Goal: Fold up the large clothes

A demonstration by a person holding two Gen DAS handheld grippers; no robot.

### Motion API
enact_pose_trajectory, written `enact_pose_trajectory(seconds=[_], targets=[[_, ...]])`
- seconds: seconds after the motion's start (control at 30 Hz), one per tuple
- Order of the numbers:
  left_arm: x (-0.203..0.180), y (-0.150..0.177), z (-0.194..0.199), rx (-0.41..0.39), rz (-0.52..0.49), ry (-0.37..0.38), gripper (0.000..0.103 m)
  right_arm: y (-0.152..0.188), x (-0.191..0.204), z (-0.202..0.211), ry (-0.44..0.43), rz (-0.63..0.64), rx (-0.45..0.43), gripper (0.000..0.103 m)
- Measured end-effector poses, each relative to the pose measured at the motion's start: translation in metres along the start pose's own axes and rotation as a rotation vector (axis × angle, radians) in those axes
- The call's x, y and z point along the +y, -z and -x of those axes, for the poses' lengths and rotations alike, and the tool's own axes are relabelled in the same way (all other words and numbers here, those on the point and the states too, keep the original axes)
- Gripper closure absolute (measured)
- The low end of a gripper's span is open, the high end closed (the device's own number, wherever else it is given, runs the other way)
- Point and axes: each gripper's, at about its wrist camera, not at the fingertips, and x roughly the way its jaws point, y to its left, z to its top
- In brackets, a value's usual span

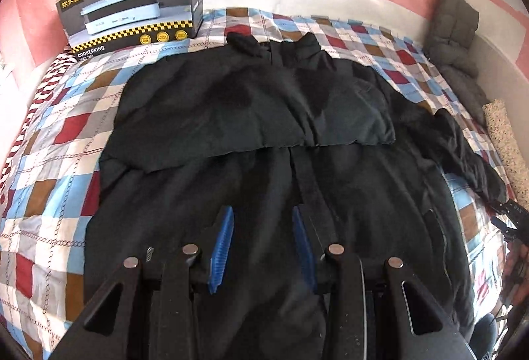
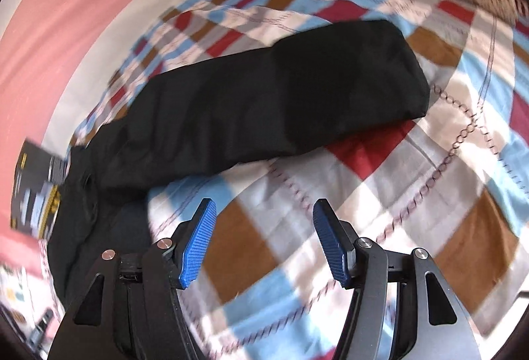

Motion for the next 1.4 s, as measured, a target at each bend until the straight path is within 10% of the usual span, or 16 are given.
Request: enact_pose_trajectory(seconds=[0.57,0.7,1.4], targets=[[0.003,-0.003,-0.051,0.057,0.016,-0.010,0.064,-0.068,-0.049,-0.040,-0.037,-0.282,-0.094,0.042],[0.005,-0.001,-0.049,0.055,0.025,0.000,0.064,-0.082,-0.037,-0.032,-0.004,-0.251,-0.109,0.083],[0.046,-0.030,-0.043,-0.019,0.106,0.004,0.064,-0.099,0.238,0.067,-0.290,0.336,-0.245,0.090]])
